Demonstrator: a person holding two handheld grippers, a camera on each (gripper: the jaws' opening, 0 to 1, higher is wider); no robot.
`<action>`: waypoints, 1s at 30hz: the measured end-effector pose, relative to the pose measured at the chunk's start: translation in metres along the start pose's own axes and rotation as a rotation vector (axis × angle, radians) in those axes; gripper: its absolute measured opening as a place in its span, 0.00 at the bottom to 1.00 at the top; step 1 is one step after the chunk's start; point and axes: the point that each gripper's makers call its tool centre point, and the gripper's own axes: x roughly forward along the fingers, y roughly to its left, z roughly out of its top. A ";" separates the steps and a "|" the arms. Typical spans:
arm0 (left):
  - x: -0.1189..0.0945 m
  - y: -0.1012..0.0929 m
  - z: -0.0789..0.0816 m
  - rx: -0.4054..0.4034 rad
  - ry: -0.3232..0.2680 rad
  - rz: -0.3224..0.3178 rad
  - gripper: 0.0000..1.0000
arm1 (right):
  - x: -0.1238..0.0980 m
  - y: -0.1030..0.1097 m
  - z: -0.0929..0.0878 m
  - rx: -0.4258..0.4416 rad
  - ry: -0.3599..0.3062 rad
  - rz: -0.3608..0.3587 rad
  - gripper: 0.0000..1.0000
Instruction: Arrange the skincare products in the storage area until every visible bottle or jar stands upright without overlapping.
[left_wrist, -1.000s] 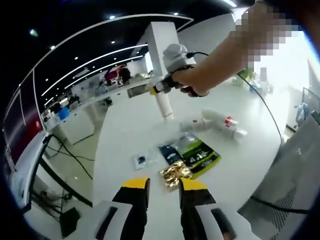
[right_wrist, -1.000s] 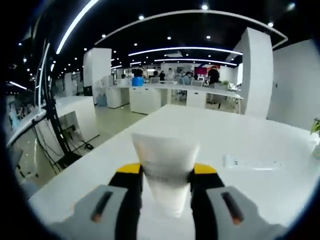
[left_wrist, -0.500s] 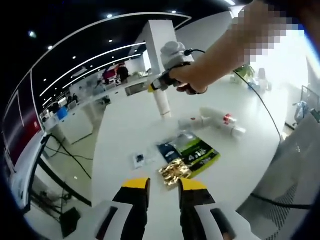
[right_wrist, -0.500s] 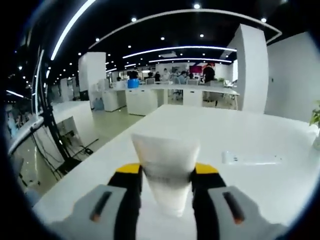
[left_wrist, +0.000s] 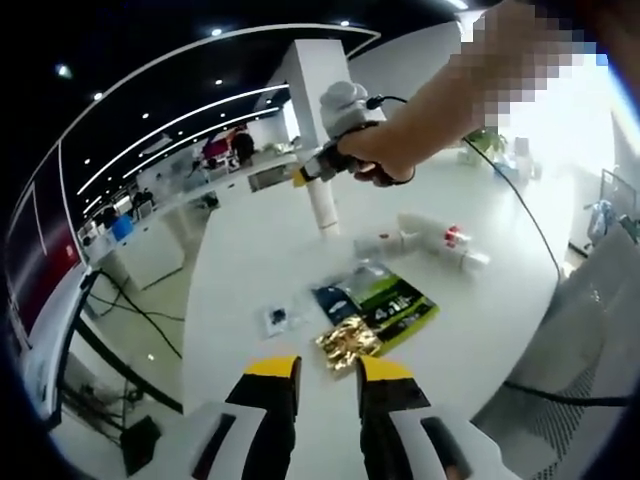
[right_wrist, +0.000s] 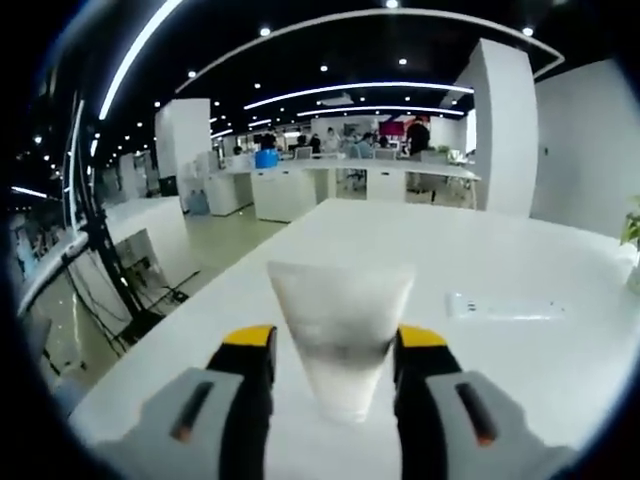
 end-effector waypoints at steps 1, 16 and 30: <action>0.000 0.000 0.000 -0.002 -0.001 0.001 0.23 | 0.000 0.001 -0.001 0.005 0.005 0.009 0.48; -0.001 -0.004 0.004 0.008 -0.013 -0.013 0.23 | -0.003 0.006 -0.004 -0.004 0.043 0.104 0.61; -0.002 -0.003 0.002 0.020 0.001 -0.005 0.23 | 0.004 -0.003 -0.008 -0.095 0.070 0.118 0.39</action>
